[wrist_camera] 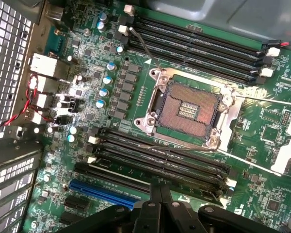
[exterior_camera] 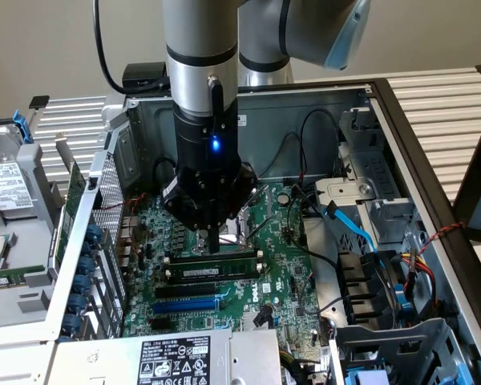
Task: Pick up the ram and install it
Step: 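Press down the ram until it locks into place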
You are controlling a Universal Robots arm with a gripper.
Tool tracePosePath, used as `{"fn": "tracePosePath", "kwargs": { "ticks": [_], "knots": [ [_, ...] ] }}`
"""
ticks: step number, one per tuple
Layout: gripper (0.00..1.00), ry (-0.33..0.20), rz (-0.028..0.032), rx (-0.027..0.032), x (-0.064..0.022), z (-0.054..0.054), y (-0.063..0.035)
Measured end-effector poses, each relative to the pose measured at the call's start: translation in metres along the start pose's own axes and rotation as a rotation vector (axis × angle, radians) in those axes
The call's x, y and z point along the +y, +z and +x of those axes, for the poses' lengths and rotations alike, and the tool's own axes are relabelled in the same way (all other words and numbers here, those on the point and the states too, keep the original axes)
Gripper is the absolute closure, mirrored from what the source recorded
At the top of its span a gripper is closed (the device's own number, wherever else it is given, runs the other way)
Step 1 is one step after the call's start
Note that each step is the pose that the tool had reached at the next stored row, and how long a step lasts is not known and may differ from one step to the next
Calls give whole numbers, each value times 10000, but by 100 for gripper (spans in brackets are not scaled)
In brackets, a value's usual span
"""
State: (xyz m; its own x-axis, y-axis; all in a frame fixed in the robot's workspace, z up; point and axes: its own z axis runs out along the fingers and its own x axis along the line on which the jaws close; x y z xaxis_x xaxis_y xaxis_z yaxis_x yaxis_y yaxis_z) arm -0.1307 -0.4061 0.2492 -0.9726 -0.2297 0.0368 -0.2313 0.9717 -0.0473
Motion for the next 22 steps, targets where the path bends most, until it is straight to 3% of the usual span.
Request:
{"fn": "tracePosePath", "kwargs": {
  "ticks": [11,15,17,22],
  "knots": [
    [90,1343,-33,-7,0,0,0],
    [90,1756,-37,-50,0,0,0],
    [90,1895,-36,-93,0,0,1],
    [90,1940,-34,-93,-5,-22,-2]
  ]
}}
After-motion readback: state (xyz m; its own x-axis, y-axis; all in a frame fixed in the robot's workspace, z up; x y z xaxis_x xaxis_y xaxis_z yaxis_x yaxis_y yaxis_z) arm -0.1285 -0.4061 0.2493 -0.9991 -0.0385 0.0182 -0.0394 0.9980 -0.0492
